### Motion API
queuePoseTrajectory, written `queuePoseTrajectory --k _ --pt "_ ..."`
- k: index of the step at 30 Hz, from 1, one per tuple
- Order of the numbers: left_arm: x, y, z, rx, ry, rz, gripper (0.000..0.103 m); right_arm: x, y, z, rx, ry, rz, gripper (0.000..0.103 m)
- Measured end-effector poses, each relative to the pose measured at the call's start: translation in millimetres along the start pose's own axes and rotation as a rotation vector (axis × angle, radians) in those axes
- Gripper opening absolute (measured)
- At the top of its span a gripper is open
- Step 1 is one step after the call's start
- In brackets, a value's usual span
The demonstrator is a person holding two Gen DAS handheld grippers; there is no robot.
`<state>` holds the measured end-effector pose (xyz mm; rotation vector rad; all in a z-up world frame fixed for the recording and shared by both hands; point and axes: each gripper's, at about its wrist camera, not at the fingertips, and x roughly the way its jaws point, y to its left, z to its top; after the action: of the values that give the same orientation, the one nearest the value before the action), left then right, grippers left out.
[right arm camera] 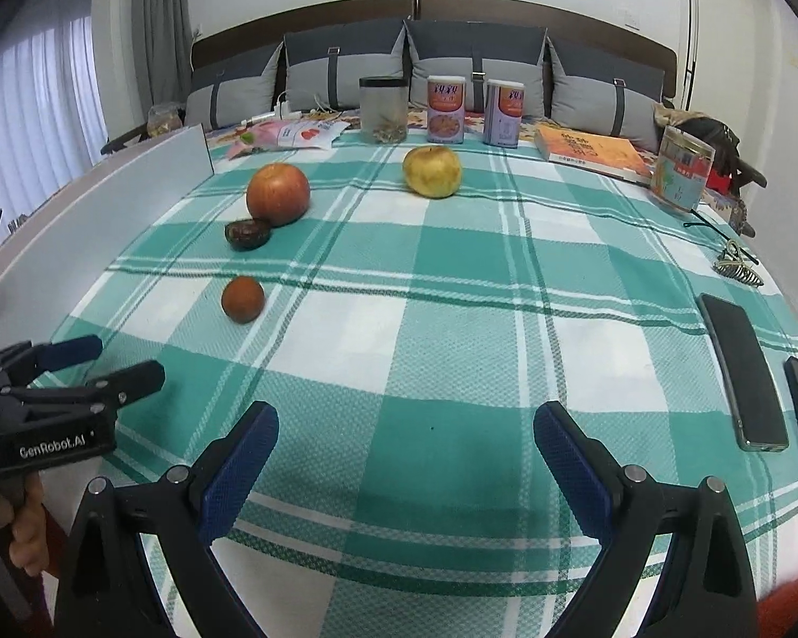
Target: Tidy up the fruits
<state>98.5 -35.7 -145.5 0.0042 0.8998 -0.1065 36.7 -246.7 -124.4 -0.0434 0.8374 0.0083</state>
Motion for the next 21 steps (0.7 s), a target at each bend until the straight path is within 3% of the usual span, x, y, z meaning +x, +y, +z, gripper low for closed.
queuePoseTrajectory --k 10,21 --pt "17 -3 -5 0.014 0.025 0.017 0.087 10 -2 -4 0.0 0.014 -0.019 0.096" --pt "21 -7 -8 0.036 0.022 0.032 0.095 16 -5 -4 0.011 0.024 -0.026 0.096"
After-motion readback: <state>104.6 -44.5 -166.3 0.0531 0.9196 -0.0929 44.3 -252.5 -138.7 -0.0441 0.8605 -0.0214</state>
